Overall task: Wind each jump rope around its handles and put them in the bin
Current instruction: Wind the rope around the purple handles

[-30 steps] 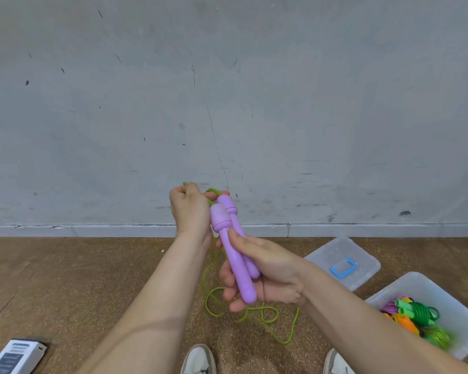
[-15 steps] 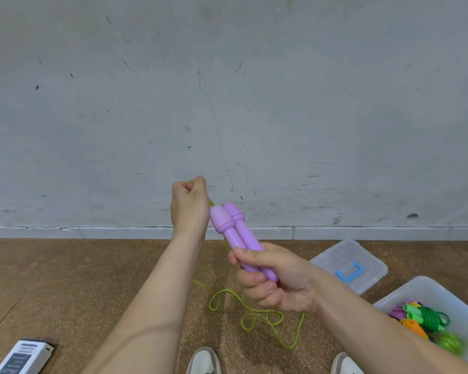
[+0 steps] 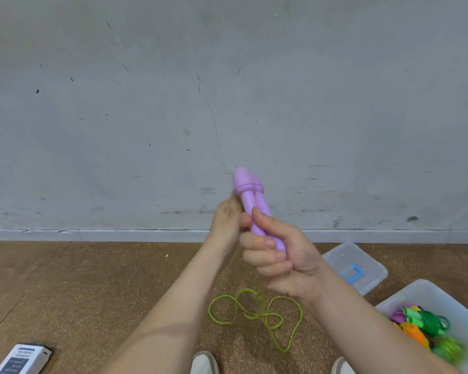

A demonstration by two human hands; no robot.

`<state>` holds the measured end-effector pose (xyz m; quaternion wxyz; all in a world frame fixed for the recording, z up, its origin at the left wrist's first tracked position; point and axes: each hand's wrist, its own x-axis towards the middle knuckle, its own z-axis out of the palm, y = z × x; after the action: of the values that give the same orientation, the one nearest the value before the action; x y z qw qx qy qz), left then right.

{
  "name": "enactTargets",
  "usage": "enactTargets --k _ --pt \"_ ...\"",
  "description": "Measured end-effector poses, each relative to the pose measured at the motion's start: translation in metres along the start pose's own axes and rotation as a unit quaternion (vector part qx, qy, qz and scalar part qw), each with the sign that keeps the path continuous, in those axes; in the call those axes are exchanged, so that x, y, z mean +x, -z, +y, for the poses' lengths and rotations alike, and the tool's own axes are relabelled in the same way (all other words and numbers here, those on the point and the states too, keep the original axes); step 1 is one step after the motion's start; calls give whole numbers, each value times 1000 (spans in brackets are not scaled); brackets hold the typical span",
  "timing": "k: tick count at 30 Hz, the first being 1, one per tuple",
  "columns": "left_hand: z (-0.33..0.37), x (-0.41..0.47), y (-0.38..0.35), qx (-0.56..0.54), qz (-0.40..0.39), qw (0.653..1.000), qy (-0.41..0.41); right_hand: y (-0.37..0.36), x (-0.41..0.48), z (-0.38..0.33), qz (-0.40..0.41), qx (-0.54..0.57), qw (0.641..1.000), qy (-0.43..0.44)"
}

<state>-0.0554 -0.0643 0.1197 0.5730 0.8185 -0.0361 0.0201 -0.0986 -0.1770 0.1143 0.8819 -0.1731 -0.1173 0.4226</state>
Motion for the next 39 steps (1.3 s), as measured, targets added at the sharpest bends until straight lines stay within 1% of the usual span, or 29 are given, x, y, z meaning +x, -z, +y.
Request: enactTargets --k 2,3,5,7,8,9,10,12,13,14,16,17,18,19,21,22,23,25,26,28,30,32,33,35,36,39 --pt "-6 2 -7 43 -22 998 -48 -3 0 -8 112 -47 991 50" --pt "-7 5 -6 95 -34 992 -75 -3 0 -11 181 -94 976 75" --pt "-7 8 -2 230 -63 964 -121 -1 -2 -16 287 -203 931 101" --pt "-5 8 3 341 -84 923 -157 4 -6 -20 353 -309 877 98" --pt "-3 6 5 399 -87 895 -178 7 -7 -21 387 -368 841 92" --pt "-1 4 5 450 -92 866 -197 10 -9 -22 418 -441 790 85" --pt "-1 1 4 484 -98 843 -215 13 -10 -23 442 -522 725 78" --pt "0 -3 0 519 -105 815 -234 18 -12 -25 464 -663 586 54" --pt "1 -5 -1 528 -101 809 -238 20 -13 -25 466 -713 523 34" --pt "2 -7 -2 533 -96 805 -242 21 -14 -24 466 -749 470 11" --pt "3 -10 0 533 -96 802 -251 17 -16 -22 455 -798 393 -40" --pt "3 -11 2 523 -104 807 -255 14 -17 -21 437 -820 364 -70" --pt "3 -13 5 508 -114 815 -255 11 -18 -20 414 -835 346 -106" --pt "3 -15 7 491 -129 824 -252 8 -20 -20 391 -843 339 -146" --pt "3 -19 8 465 -173 837 -231 4 -27 -23 344 -846 337 -226" --pt "4 -21 8 450 -199 844 -214 1 -31 -26 322 -843 341 -264" --pt "5 -23 9 432 -223 852 -195 -1 -35 -29 303 -835 352 -295" --pt "8 -25 10 403 -251 864 -169 -5 -40 -32 266 -812 391 -342" --pt "9 -25 10 402 -261 862 -165 -6 -40 -32 250 -801 410 -359" --pt "12 -24 13 403 -284 856 -157 -7 -40 -28 219 -779 447 -381" --pt "16 -23 17 364 -327 862 -131 -5 -39 -25 189 -756 488 -393" --pt "20 -22 23 286 -380 875 -90 -7 -41 -25 155 -732 530 -400" --pt "20 -21 27 237 -402 882 -65 -9 -42 -25 136 -714 558 -400" --pt "18 -19 34 130 -435 891 -25 -12 -43 -27 88 -668 626 -392" --pt "15 -18 36 79 -450 889 -12 -13 -44 -29 65 -647 656 -384" --pt "9 -13 36 -25 -489 872 10 -13 -47 -32 16 -603 714 -356"
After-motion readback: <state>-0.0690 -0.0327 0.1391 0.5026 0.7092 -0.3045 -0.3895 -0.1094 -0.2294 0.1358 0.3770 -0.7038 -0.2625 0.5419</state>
